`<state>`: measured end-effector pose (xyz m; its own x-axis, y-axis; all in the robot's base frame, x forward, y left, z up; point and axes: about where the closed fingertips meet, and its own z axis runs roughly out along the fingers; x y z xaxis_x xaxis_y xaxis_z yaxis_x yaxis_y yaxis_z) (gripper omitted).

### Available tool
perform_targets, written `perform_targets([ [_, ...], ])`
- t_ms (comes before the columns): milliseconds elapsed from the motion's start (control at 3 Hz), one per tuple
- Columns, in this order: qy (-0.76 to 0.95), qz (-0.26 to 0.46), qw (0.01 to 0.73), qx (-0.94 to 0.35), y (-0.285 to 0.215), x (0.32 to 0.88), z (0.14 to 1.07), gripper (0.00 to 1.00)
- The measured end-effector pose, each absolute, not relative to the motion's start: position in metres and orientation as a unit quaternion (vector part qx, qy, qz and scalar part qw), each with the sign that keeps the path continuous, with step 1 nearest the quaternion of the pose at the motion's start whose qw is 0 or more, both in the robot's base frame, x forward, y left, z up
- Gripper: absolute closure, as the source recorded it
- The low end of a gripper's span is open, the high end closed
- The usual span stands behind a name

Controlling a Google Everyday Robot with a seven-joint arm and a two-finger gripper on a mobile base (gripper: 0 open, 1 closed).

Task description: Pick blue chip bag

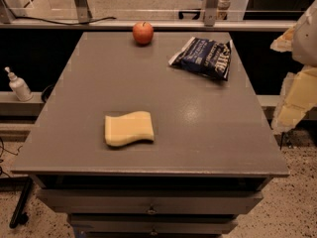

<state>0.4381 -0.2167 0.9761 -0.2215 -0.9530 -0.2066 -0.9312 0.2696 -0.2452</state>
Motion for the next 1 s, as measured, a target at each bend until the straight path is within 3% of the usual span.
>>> perform_targets([
  [333,0.781,-0.034,0.159,-0.603,-0.217,0.438,0.976,0.00],
  [1000,0.751,-0.006,0.240,-0.615,-0.166,0.488,0.954,0.00],
])
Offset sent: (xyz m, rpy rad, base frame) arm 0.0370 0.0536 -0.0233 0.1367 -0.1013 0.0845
